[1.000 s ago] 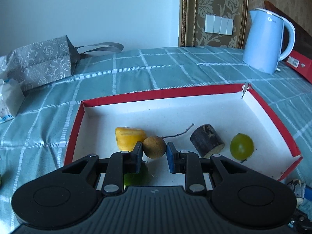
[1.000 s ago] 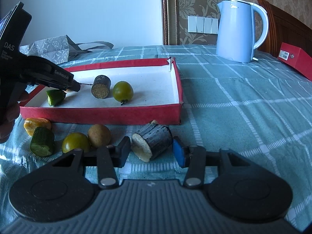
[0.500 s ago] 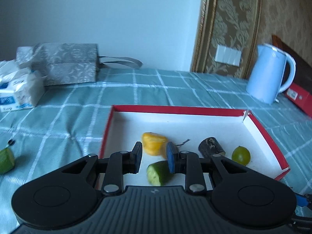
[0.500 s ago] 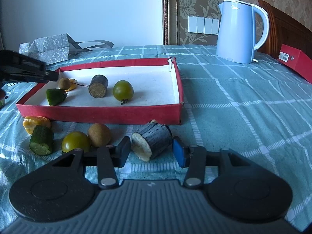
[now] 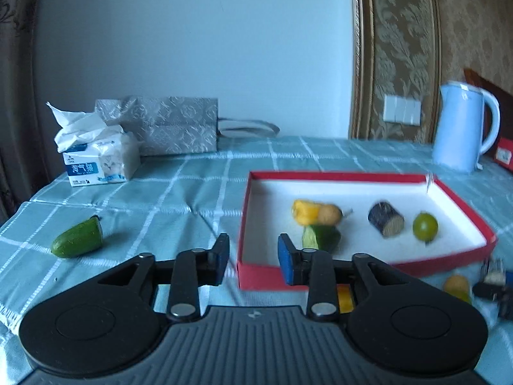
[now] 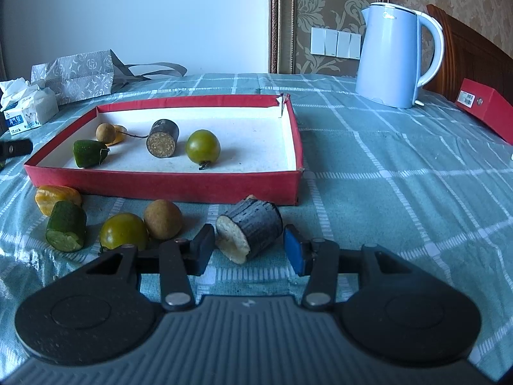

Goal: Organize fruits
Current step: 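Release the eggplant chunk in the tray with the right gripper while the left approaches the yellow pepper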

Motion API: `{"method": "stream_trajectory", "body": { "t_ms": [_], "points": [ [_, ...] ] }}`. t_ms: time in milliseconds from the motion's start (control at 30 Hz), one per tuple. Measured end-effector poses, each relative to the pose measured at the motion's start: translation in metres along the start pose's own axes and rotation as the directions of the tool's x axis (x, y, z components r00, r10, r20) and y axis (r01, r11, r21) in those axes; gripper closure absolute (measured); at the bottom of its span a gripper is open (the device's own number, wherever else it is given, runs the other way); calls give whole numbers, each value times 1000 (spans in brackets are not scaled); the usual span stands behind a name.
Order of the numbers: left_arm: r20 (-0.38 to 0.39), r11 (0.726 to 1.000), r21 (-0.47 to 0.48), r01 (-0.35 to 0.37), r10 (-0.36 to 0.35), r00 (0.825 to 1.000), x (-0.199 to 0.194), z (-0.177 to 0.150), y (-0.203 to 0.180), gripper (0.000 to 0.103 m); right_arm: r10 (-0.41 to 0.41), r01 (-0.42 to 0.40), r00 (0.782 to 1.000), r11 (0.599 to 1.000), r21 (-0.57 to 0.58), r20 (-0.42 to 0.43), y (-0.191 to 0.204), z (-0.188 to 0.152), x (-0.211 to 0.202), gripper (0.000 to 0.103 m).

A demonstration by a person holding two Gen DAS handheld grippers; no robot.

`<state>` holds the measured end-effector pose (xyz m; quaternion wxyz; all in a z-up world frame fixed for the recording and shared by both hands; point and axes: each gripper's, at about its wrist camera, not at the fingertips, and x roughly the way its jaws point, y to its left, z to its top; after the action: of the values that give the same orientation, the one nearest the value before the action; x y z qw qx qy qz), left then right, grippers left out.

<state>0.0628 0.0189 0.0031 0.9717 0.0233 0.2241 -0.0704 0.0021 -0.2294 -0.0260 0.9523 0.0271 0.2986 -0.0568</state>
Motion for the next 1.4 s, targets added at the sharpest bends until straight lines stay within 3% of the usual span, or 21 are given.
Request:
{"method": "stream_trajectory", "body": {
  "t_ms": [200, 600, 833, 967, 1233, 1400],
  "points": [
    [-43, 999, -14, 29, -30, 999, 6, -2, 3, 50, 7, -8, 1000, 1000, 14, 4, -2, 0, 0, 58],
    [-45, 999, -31, 26, -27, 999, 4, -5, 6, 48, 33, -33, 998, 999, 11, 48, -5, -6, -15, 60],
    [-59, 999, -39, 32, -34, 998, 7, -5, 7, 42, 13, 4, 980, 996, -86, 196, 4, 4, -50, 61],
    [-61, 999, -41, 34, -37, 997, 7, -5, 7, 42, -2, 35, 968, 991, -127, 250, 8, 23, -49, 62],
    [-69, 997, -57, 53, -57, 996, 9, -5, 9, 41, -15, 43, 977, 991, -125, 213, 10, 56, -5, 62],
    [-71, 996, -65, 60, -65, 995, 9, -4, 10, 41, 2, 6, 992, 998, -63, 127, 4, 64, 33, 62]
  ]
}}
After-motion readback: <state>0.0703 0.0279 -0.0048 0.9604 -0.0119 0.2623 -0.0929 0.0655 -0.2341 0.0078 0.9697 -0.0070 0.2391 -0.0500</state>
